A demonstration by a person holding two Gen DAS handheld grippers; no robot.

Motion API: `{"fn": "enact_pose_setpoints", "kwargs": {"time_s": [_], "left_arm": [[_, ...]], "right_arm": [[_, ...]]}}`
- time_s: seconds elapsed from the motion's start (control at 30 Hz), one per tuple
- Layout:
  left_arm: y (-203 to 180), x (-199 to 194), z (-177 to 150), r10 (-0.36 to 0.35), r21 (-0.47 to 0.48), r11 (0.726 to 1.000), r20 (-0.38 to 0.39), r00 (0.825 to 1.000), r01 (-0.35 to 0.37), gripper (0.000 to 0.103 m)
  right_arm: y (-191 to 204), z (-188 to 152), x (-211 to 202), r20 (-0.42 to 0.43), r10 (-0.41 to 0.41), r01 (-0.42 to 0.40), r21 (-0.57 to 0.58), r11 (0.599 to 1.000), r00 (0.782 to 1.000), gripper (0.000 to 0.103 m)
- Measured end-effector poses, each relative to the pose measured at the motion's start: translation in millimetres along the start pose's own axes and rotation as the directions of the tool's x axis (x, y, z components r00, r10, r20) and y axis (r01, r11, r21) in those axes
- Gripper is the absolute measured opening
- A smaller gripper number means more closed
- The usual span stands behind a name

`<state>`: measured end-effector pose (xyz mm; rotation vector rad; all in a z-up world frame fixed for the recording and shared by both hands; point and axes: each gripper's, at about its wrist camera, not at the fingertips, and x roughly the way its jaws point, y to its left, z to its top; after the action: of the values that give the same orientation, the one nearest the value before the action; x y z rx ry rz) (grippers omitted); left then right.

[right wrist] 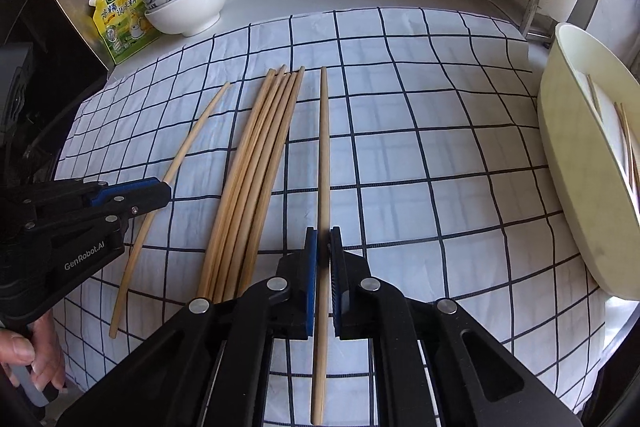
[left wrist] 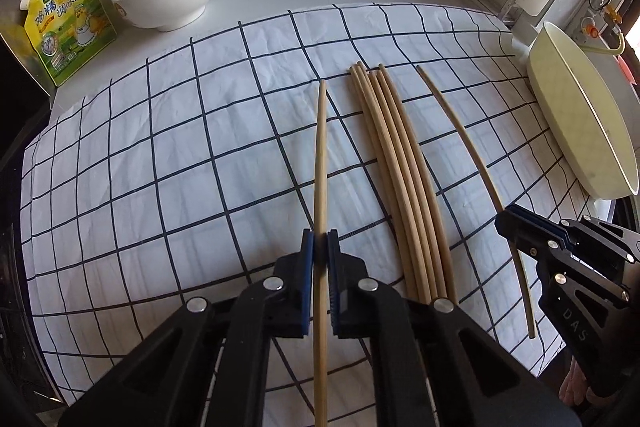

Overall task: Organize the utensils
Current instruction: 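Carry the chopstick with the right tool into the cream basin and open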

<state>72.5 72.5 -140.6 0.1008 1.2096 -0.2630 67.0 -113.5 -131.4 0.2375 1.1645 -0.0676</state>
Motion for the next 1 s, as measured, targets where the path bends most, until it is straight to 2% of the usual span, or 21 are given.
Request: {"fn": "enact_pose_setpoints", "kwargs": {"time_s": [0.17,0.43,0.73,1.0], "left_arm": [[-9,-27,6,0.007,-0.005,1.000,0.046,0.999,-0.007,0.008],[-52,-68,35,-0.030,0.008,1.000,0.135,0.990,0.029,0.008],[-149,-83,75,-0.133,0.105,0.988,0.178,0.975,0.116,0.008],[-247,-78,112,-0.211,0.267,0.950,0.173,0.962,0.160,0.008]], "right_arm": [[-10,3,-33,0.043,0.041,-0.042,0.008,0.999,0.998,0.006],[-51,10,-92,0.152,0.027,-0.029,0.014,0.999,0.988,0.006],[-141,16,-132,0.220,-0.057,0.031,0.119,0.992,0.974,0.006],[-228,15,-147,0.246,-0.130,0.061,0.272,0.960,0.960,0.006]]}}
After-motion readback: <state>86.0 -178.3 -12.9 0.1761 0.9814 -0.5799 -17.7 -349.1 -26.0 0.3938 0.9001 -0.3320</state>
